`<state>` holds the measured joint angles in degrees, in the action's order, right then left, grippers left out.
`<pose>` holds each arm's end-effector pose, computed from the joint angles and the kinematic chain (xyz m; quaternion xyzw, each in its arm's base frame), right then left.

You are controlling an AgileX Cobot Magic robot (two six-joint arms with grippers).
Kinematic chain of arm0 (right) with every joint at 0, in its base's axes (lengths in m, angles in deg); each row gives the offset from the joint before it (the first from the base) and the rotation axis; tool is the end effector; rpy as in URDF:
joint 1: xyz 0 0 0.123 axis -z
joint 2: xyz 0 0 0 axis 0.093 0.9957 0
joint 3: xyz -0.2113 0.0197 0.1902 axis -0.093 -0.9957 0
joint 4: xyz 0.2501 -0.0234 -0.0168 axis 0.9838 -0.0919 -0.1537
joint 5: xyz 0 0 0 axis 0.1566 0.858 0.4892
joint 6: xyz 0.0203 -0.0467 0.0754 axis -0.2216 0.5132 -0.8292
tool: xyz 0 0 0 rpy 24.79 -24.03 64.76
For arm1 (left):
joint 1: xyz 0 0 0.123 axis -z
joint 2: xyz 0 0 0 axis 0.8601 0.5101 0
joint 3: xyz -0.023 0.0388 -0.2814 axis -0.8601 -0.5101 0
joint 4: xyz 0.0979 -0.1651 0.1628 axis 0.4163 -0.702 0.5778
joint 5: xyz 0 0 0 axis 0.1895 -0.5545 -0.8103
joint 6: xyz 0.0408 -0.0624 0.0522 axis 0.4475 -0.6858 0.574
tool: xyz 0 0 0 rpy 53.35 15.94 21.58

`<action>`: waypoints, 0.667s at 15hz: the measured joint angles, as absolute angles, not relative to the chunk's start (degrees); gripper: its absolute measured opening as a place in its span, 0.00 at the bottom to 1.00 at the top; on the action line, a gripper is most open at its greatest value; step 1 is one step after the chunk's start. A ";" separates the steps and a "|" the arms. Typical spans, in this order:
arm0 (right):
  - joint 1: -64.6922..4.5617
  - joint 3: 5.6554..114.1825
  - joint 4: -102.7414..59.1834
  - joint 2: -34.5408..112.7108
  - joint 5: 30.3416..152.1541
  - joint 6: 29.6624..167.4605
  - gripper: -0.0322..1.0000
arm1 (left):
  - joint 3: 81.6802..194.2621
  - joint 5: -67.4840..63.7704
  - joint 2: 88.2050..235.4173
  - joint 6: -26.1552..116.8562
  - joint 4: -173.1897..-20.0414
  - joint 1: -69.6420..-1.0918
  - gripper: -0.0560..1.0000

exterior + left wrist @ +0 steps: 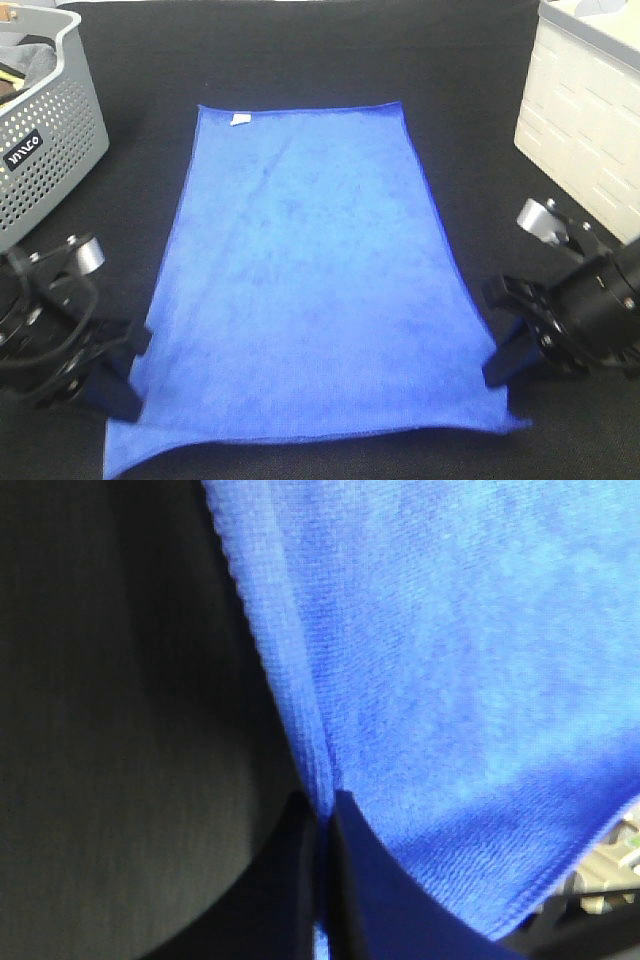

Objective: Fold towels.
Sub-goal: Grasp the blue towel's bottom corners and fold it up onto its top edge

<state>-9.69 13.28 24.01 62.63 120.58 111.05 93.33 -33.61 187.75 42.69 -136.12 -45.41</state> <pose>0.2270 0.0631 0.1192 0.0448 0.9632 0.2644 0.0193 0.2234 -0.0991 0.1120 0.0001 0.9689 -0.2475 0.0004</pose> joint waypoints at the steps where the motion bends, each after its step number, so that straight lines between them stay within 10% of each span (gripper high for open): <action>1: -9.69 11.16 23.96 61.20 120.93 110.99 0.03 | 91.21 -33.67 186.14 42.40 -135.83 -45.41 0.05; 10: -9.86 2.45 23.73 49.63 122.02 109.62 0.03 | 80.50 -30.40 169.53 41.14 -138.06 -45.29 0.05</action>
<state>-9.86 2.45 23.73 49.63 122.02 109.62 80.50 -30.40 169.53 41.14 -138.06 -45.29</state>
